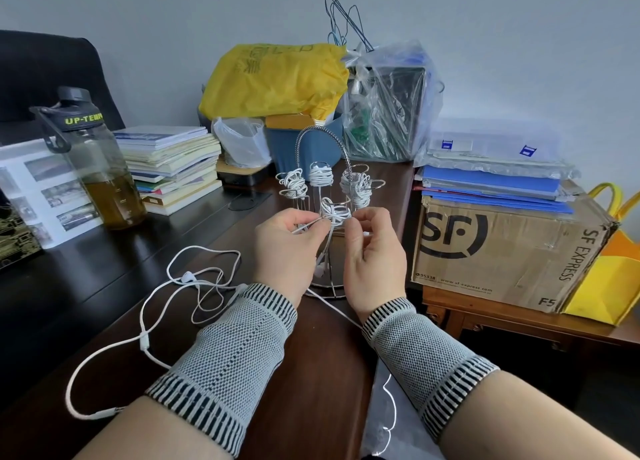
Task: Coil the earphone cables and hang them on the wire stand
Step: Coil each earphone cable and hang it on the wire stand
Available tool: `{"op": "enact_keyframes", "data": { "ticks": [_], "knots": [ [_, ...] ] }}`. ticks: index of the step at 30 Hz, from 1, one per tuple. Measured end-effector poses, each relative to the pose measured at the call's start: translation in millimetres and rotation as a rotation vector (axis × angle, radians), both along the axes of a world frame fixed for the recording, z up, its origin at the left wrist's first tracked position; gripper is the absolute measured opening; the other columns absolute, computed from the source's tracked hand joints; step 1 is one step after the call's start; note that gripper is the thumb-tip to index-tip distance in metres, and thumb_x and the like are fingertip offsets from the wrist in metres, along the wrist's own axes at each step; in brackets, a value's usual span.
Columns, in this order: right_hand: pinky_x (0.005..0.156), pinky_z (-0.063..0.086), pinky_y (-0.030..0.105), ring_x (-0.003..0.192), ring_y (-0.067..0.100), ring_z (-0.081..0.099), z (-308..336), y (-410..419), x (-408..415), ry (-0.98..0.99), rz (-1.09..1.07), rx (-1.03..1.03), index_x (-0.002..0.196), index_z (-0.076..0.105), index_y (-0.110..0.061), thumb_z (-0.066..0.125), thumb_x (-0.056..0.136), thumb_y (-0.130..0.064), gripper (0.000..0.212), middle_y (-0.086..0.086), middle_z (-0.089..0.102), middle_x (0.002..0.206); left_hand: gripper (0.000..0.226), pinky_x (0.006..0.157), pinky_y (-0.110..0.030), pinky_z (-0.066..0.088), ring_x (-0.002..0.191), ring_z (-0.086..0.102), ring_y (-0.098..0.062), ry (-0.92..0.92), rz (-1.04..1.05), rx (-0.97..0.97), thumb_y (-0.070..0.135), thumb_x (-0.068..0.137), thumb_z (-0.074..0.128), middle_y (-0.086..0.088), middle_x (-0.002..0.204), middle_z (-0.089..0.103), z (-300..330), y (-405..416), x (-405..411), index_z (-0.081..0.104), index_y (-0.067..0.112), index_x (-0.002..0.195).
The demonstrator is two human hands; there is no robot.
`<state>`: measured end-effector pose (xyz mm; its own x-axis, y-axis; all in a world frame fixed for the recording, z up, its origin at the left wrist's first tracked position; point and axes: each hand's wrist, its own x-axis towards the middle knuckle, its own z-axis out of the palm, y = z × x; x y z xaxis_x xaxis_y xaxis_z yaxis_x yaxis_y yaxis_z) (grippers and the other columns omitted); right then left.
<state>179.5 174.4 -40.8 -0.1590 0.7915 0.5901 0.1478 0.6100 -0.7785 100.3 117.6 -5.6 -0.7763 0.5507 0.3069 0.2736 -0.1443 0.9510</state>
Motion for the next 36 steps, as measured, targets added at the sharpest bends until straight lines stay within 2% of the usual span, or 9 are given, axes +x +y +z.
{"op": "enact_keyframes", "data": {
  "ticks": [3, 6, 10, 14, 21, 25, 32, 34, 36],
  "knots": [
    [0.069, 0.047, 0.029, 0.074, 0.009, 0.057, -0.3, 0.5, 0.7, 0.025, -0.006, -0.016, 0.090, 0.046, -0.030, 0.050, 0.097, -0.033, 0.009, -0.010, 0.058, 0.086, 0.015, 0.056, -0.012, 0.048, 0.062, 0.061, -0.001, 0.023, -0.006, -0.007, 0.015, 0.080, 0.077, 0.006, 0.070, 0.070, -0.1, -0.5, 0.8, 0.069, 0.024, 0.071],
    [0.069, 0.048, 0.031, 0.072, 0.011, 0.057, -0.6, 1.3, 0.0, 0.028, -0.012, -0.043, 0.088, 0.048, -0.027, 0.050, 0.097, -0.036, 0.012, -0.007, 0.059, 0.085, 0.012, 0.056, -0.008, 0.046, 0.057, 0.058, 0.006, -0.043, -0.051, 0.015, 0.018, 0.084, 0.074, 0.012, 0.062, 0.068, 2.4, -2.5, 2.8, 0.071, 0.019, 0.073],
    [0.068, 0.047, 0.030, 0.071, 0.010, 0.056, 0.3, 2.3, -1.0, 0.017, -0.016, -0.065, 0.086, 0.048, -0.027, 0.052, 0.096, -0.038, 0.015, -0.007, 0.059, 0.084, 0.018, 0.054, -0.009, 0.043, 0.052, 0.053, 0.007, -0.083, -0.055, 0.028, 0.024, 0.087, 0.072, 0.015, 0.052, 0.062, 5.0, -3.3, 4.1, 0.072, 0.013, 0.072],
    [0.065, 0.045, 0.027, 0.068, 0.007, 0.055, -0.4, 0.8, 0.6, 0.025, -0.007, -0.043, 0.086, 0.047, -0.027, 0.052, 0.095, -0.040, 0.016, -0.009, 0.058, 0.081, 0.014, 0.051, -0.010, 0.046, 0.054, 0.057, 0.005, -0.106, -0.054, 0.044, 0.016, 0.084, 0.075, 0.008, 0.063, 0.067, 7.0, -2.7, 6.4, 0.070, 0.018, 0.071],
    [0.064, 0.047, 0.030, 0.065, 0.009, 0.055, -1.0, 2.1, -0.7, 0.017, -0.034, -0.062, 0.082, 0.047, -0.027, 0.053, 0.094, -0.043, 0.021, -0.007, 0.058, 0.076, 0.014, 0.061, -0.009, 0.049, 0.060, 0.061, 0.005, -0.083, -0.043, 0.042, 0.013, 0.084, 0.075, 0.007, 0.068, 0.070, 4.4, -2.0, 4.5, 0.070, 0.020, 0.072],
    [0.064, 0.046, 0.028, 0.064, 0.006, 0.054, 0.2, -0.4, 0.7, -0.005, -0.038, -0.060, 0.079, 0.043, -0.030, 0.056, 0.089, -0.050, 0.025, -0.010, 0.057, 0.073, 0.018, 0.061, -0.009, 0.049, 0.062, 0.061, 0.005, -0.060, -0.037, 0.023, 0.014, 0.084, 0.074, 0.009, 0.068, 0.070, 4.2, -3.2, 3.5, 0.069, 0.023, 0.070],
    [0.072, 0.050, 0.034, 0.075, 0.016, 0.059, 2.0, 0.3, -0.3, -0.081, -0.104, -0.073, 0.082, 0.049, -0.025, 0.056, 0.088, -0.055, 0.031, -0.005, 0.061, 0.080, 0.026, 0.050, -0.018, 0.039, 0.047, 0.044, -0.001, 0.109, 0.002, -0.135, 0.018, 0.087, 0.067, 0.007, 0.052, 0.056, 11.0, -11.5, -0.3, 0.067, 0.020, 0.062],
    [0.075, 0.049, 0.033, 0.080, 0.016, 0.060, 2.8, 0.0, 0.2, -0.093, -0.121, -0.094, 0.085, 0.050, -0.024, 0.056, 0.087, -0.056, 0.032, -0.005, 0.061, 0.085, 0.022, 0.056, -0.021, 0.043, 0.054, 0.051, -0.005, 0.194, -0.004, -0.211, 0.019, 0.087, 0.065, 0.005, 0.059, 0.065, 14.7, -16.2, -2.6, 0.070, 0.021, 0.065],
    [0.078, 0.047, 0.032, 0.087, 0.017, 0.057, 2.2, -1.0, 4.0, -0.072, -0.152, -0.026, 0.090, 0.053, -0.021, 0.060, 0.086, -0.050, 0.031, -0.006, 0.055, 0.093, 0.019, 0.061, -0.024, 0.044, 0.062, 0.058, -0.012, 0.242, 0.001, -0.255, 0.019, 0.086, 0.065, 0.000, 0.068, 0.070, 17.3, -20.1, -3.1, 0.073, 0.018, 0.069]
  ]
}}
